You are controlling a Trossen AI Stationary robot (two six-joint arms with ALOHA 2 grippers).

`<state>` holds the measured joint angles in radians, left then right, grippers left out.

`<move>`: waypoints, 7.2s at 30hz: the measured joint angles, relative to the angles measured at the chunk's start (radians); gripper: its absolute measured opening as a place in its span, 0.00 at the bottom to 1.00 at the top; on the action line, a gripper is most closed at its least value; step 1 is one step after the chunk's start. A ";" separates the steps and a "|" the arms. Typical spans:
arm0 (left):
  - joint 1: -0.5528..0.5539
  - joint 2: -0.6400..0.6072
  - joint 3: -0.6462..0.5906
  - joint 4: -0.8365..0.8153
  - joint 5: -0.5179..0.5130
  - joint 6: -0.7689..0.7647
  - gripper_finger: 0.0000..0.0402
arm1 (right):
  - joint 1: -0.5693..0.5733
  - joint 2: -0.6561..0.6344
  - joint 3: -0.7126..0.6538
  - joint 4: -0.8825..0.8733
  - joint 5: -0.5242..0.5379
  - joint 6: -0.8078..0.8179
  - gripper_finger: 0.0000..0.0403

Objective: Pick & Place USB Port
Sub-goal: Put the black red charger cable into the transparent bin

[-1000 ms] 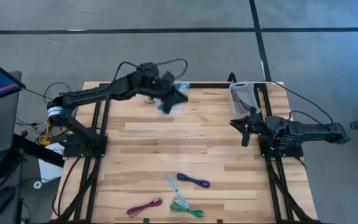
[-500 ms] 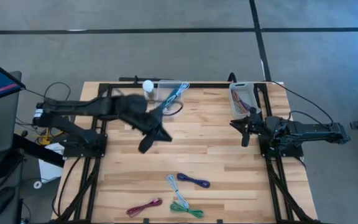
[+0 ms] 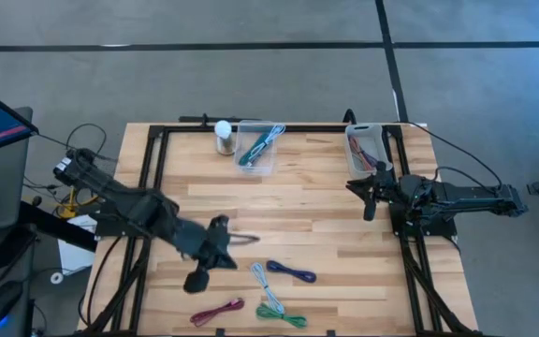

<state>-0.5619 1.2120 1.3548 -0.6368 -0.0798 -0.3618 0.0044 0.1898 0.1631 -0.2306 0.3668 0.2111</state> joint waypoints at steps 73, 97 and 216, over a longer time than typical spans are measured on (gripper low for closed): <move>-0.075 0.618 -0.093 0.114 0.307 -0.777 0.47 | 0.001 0.000 0.000 -0.057 -0.029 0.000 0.14; -0.070 0.625 -0.096 0.144 0.329 -0.689 0.08 | 0.001 0.000 0.000 -0.054 -0.029 0.000 0.14; 1.079 0.425 -0.177 0.376 -0.395 -0.097 0.19 | 0.001 0.000 0.000 -0.083 -0.026 0.000 0.14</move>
<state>0.5171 1.6371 1.1779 -0.2604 -0.4751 -0.4583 0.0051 0.1894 0.1631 -0.3134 0.3412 0.2111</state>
